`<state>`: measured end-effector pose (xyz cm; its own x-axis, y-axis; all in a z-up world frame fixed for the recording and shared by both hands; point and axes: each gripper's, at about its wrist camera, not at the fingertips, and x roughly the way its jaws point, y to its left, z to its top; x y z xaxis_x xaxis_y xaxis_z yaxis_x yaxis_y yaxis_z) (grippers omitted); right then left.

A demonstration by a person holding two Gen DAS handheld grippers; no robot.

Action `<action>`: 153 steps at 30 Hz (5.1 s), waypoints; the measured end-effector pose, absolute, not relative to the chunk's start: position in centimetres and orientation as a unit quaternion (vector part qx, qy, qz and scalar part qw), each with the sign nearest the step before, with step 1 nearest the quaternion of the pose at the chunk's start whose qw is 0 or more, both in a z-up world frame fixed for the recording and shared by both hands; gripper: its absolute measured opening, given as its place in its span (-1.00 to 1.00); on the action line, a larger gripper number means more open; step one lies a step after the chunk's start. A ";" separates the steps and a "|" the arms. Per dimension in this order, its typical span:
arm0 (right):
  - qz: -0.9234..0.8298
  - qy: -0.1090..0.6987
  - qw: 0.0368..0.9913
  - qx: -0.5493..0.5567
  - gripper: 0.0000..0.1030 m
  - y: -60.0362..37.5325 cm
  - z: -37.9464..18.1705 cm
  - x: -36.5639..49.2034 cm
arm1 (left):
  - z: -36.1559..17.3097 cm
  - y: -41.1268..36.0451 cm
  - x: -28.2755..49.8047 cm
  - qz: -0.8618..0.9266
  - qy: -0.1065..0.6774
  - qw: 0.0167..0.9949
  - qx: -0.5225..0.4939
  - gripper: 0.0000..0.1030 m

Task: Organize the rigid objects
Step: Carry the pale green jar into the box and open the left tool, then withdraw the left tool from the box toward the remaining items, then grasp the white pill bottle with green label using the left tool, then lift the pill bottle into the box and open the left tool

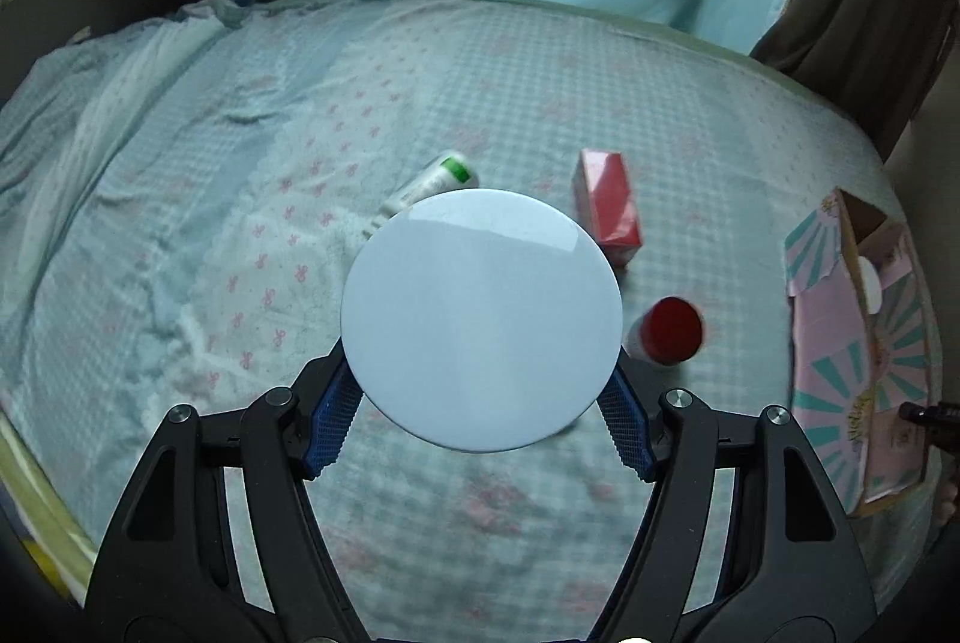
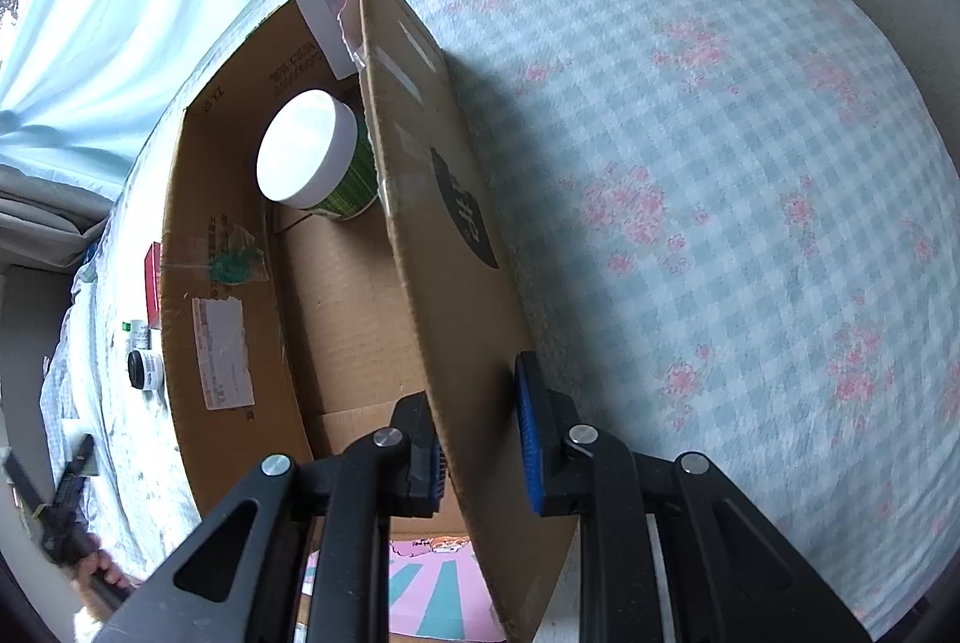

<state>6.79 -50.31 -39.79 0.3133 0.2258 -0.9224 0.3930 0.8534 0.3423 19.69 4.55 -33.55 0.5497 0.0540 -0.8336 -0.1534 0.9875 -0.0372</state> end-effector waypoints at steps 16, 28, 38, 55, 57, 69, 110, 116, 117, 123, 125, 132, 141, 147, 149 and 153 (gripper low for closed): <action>0.000 0.611 0.755 0.237 -0.62 -50.7 -40.2 7.9 | -29.4 -20.6 24.1 -0.096 0.486 0.868 -0.037 0.31; 0.019 0.616 0.757 0.217 -0.62 -50.4 -40.3 8.0 | -39.5 -32.8 26.5 -0.158 0.564 0.810 0.032 0.31; 0.020 0.615 0.759 0.212 -0.62 -49.9 -40.3 8.1 | -42.6 -33.9 27.3 -0.162 0.575 0.799 0.063 0.32; 0.028 0.614 0.763 0.200 -0.61 -49.7 -40.7 8.2 | -37.0 -29.5 26.3 -0.154 0.545 0.824 0.027 0.99; 0.027 0.614 0.763 0.201 -0.61 -49.7 -40.7 8.2 | -35.9 -28.3 25.9 -0.148 0.542 0.827 0.021 0.99; 0.025 0.617 0.761 0.199 -0.61 -49.6 -40.5 8.4 | -26.6 -19.4 22.3 -0.103 0.504 0.857 0.014 1.00; -0.052 0.612 0.756 0.225 -0.62 -48.3 -41.1 7.7 | -49.5 12.9 42.9 -0.123 0.682 0.709 0.131 0.56; -0.060 0.609 0.756 0.232 -0.62 -48.4 -41.1 7.3 | -51.1 12.1 43.1 -0.140 0.692 0.696 0.126 0.09; -0.061 0.608 0.756 0.233 -0.62 -48.4 -41.1 7.3 | -51.3 12.0 43.1 -0.142 0.695 0.695 0.121 0.03; -0.058 0.606 0.758 0.234 -0.62 -48.7 -40.9 6.9 | -51.1 11.5 42.5 -0.139 0.685 0.705 0.123 -0.05; -0.056 0.605 0.759 0.234 -0.62 -48.3 -41.0 7.0 | -50.9 11.9 42.2 -0.130 0.681 0.711 0.114 -0.05; -0.049 0.598 0.765 0.234 -0.62 -48.4 -41.1 6.3 | -49.1 14.3 40.6 -0.098 0.660 0.742 0.067 -0.06; -0.040 0.601 0.763 0.237 -0.61 -48.6 -41.2 6.7 | -41.5 15.3 37.4 -0.076 0.620 0.781 -0.005 -0.06; -0.037 0.611 0.757 0.228 -0.61 -48.2 -41.1 7.7 | -33.4 8.3 36.0 -0.097 0.585 0.805 -0.017 -0.06; -0.036 0.615 0.755 0.225 -0.61 -48.1 -41.1 7.8 | -30.8 5.2 35.4 -0.107 0.571 0.814 -0.020 -0.06; -0.033 0.617 0.754 0.225 -0.61 -48.0 -41.2 8.1 | -26.7 -1.7 33.8 -0.134 0.548 0.825 -0.041 -0.06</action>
<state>8.10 -47.97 -41.17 0.2373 0.2274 -0.9444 0.3283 0.8962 0.2983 33.82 -1.68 -26.66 0.3629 -0.2663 -0.8930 0.1773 0.9605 -0.2144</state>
